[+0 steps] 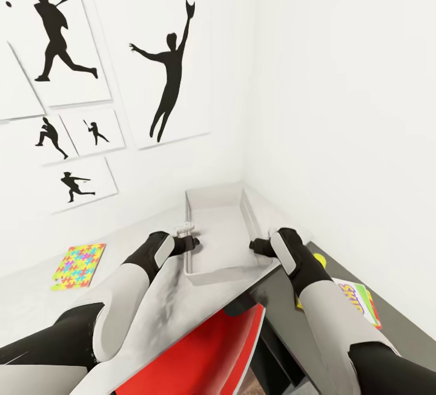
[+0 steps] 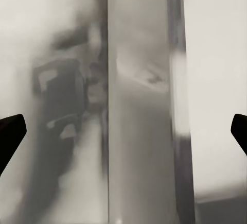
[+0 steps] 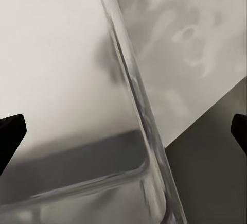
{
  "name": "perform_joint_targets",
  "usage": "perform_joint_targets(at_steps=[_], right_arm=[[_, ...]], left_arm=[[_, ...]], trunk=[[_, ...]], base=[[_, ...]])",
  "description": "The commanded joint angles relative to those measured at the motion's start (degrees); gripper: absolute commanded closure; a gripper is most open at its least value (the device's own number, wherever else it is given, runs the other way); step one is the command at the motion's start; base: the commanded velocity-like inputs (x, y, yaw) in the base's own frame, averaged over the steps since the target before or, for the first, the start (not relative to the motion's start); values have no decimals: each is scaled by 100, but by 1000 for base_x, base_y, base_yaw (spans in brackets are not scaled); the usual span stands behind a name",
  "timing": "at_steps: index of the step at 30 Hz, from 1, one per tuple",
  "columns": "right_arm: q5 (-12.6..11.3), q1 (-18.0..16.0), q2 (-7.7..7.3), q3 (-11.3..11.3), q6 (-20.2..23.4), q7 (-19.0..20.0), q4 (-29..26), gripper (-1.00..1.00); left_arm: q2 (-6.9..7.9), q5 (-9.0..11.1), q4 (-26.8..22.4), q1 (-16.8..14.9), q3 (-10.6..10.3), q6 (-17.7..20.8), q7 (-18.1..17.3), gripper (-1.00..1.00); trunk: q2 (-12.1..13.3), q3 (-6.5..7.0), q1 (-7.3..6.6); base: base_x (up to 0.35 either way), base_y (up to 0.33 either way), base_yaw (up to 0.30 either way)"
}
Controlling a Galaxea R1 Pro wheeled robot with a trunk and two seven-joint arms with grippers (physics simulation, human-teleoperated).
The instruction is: Put all the toys in the child's room - the three board games (two on the bed and one on the table), the two jigsaw puzzles on the table, and the tennis ball on the table - inside the toy box on the table in the child's room.
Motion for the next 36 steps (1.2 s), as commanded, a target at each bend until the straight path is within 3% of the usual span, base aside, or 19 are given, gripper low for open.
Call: perform_joint_targets(at_steps=[1,19,20,36], right_arm=[[-60,-5,-6,16,11,-56,5,-100],[-54,13,-14,0,7,-47,24,-100],[-53,13,-13,0,7,-47,24,100],[-55,13,-12,3,16,-44,8,100]], left_arm=[[-3,11,305,2,5,31,39,-100],[-3,11,305,2,5,31,40,-100],[-3,11,305,2,5,31,42,100],[-3,11,306,2,5,30,35,100]], trunk=[[-6,-15,6],[-6,-17,6],[-6,-17,6],[-6,-17,6]], base=[[0,0,0],[0,0,0],[0,0,0],[0,0,0]])
